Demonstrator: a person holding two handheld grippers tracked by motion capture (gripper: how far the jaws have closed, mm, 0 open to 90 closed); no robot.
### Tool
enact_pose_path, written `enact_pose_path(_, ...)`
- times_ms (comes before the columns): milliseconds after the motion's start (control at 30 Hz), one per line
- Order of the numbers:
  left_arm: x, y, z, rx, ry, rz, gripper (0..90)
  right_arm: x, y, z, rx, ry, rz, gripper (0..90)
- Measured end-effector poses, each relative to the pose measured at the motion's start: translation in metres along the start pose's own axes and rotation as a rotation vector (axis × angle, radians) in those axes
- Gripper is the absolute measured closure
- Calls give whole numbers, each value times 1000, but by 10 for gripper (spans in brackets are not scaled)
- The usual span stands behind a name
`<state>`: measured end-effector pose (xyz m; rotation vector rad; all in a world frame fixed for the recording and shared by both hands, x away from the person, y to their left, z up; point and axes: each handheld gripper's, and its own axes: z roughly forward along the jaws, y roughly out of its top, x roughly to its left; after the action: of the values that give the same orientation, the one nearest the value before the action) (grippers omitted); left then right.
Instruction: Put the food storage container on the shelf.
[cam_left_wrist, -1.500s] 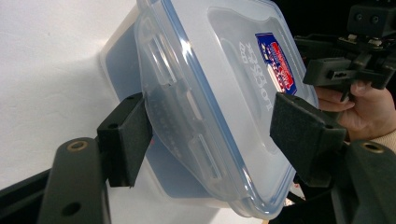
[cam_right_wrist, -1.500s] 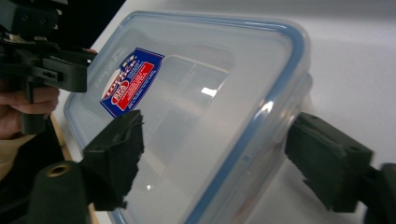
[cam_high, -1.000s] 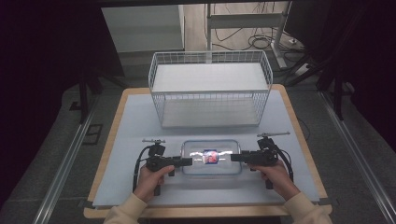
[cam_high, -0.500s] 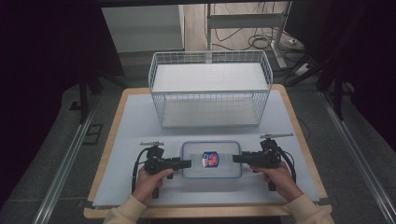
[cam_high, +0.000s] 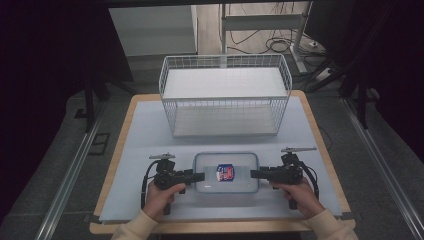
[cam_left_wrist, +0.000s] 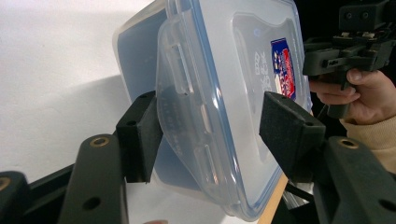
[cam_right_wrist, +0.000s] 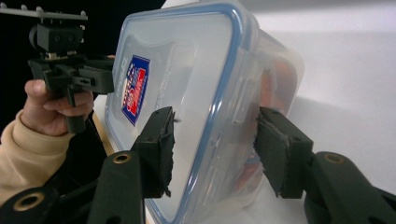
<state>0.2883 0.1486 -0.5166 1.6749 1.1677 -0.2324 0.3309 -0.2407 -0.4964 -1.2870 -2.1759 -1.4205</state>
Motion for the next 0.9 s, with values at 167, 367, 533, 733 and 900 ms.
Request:
enact_pose_path(167,-4,-4,-3,-11,7,14,424,6,-4,-3,-13,-11,-15,508)
enact_pose_path(367,-7,-6,-5,-16,15,13,430,8,-5,-3,-22,-14,-19,513)
enact_pose_path(533,-9,-6,-7,-18,18,14,447,9,-5,-4,-32,-16,-22,519)
enact_pose_path(733,-15,-5,-8,-24,42,44,460,14,-5,-7,-41,-38,-60,525)
enact_pose_path(900,-18,-4,-9,-32,56,52,459,13,-6,-7,-51,-32,-63,528)
